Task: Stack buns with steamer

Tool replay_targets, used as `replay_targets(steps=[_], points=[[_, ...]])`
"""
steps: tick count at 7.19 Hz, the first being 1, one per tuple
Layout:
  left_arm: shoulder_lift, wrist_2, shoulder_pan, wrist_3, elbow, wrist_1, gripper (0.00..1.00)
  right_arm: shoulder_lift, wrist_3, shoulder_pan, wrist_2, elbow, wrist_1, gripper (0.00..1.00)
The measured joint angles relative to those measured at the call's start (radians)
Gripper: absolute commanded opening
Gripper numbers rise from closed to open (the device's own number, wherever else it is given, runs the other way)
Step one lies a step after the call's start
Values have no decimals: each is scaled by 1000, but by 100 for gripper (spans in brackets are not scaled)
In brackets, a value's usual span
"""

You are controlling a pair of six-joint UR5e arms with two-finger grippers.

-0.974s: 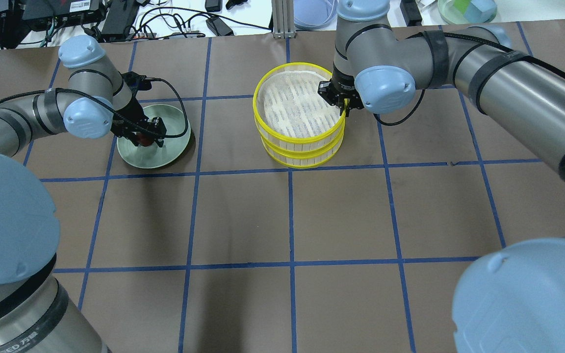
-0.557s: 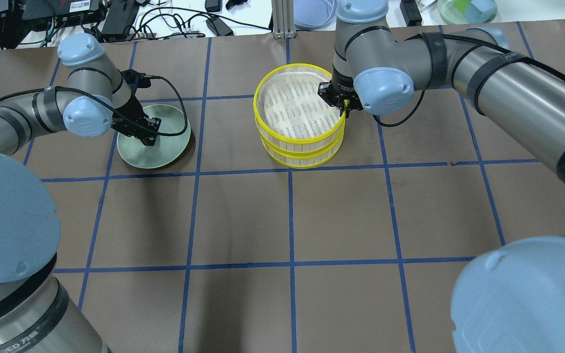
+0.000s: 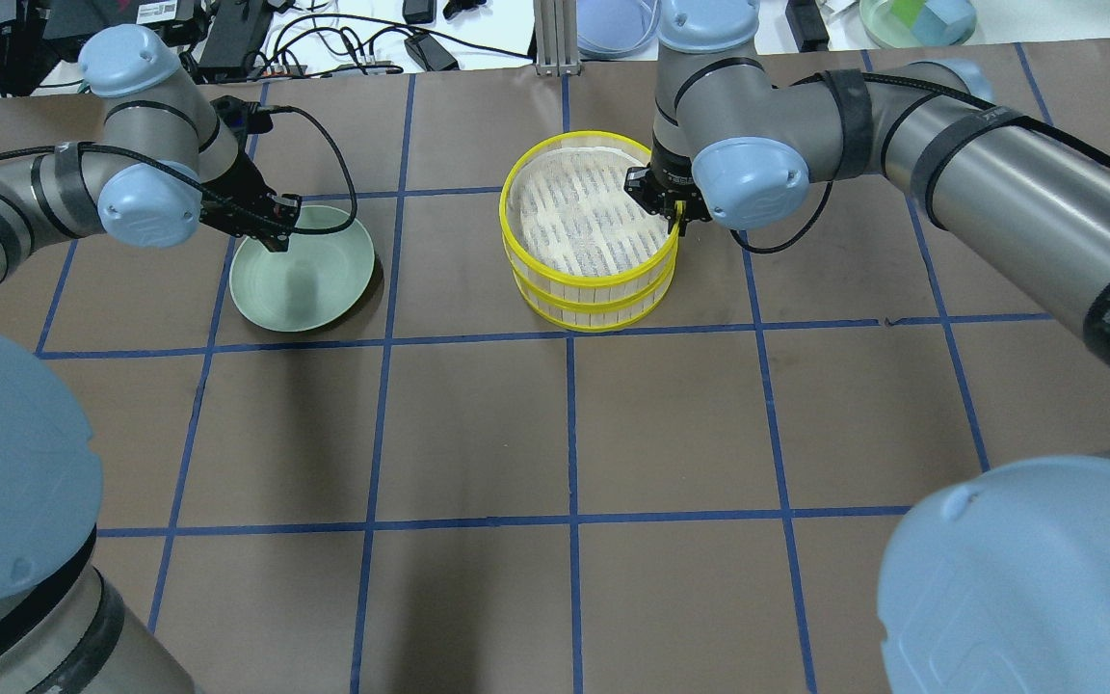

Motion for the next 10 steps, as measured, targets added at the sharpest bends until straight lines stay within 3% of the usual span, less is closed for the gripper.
replay_targets(steps=[7,8,9,10], points=[[162,-11,-130,-223,16,-27,0,0,5,-3,-6,0,1,0],[176,-11,-138,-233,17,-37,0,1,8,-3,-6,0,2,28],[189,-11,-149,-255,17,-45,0,1,9,-3,-6,2,3,68],[196,-12,-158,-276,18,-49,0,0,8,-3,-3,7,2,73]])
